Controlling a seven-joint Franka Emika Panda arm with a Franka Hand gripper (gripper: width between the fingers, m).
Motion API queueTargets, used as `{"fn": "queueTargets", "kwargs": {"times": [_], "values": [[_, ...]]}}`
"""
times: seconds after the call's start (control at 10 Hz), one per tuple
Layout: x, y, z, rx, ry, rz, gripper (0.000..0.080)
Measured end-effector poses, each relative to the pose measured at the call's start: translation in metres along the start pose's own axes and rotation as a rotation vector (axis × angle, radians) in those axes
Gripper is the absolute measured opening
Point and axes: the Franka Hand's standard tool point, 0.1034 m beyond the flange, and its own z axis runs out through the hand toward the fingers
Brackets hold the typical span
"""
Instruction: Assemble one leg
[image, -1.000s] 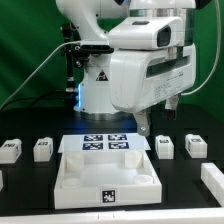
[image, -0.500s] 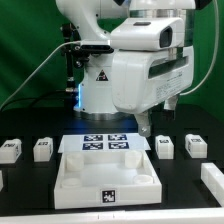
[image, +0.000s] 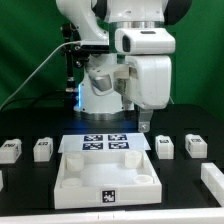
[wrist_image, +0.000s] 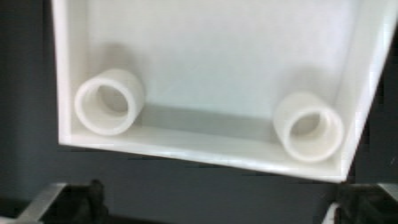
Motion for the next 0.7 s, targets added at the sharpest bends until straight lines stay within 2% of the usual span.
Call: {"fn": "queueTargets", "kwargs": {"times": [0.2,0.3,0.4,0.5,0.7], "values": [[-0.001,-0.003,0.002,0.004,0.001,0.014,0.0650],[-0.005,-0.026,0.015,0.002,0.004,0.034,0.0650],[-0.012,-0.057,0.031,0.001,0.009,0.065,0.0650],[-0.021,-0.073,0.049,0.024,0.017,0.107,0.0650],[-0.032,-0.091,0.081,0.077,0.037,0.155,0.0650]]}}
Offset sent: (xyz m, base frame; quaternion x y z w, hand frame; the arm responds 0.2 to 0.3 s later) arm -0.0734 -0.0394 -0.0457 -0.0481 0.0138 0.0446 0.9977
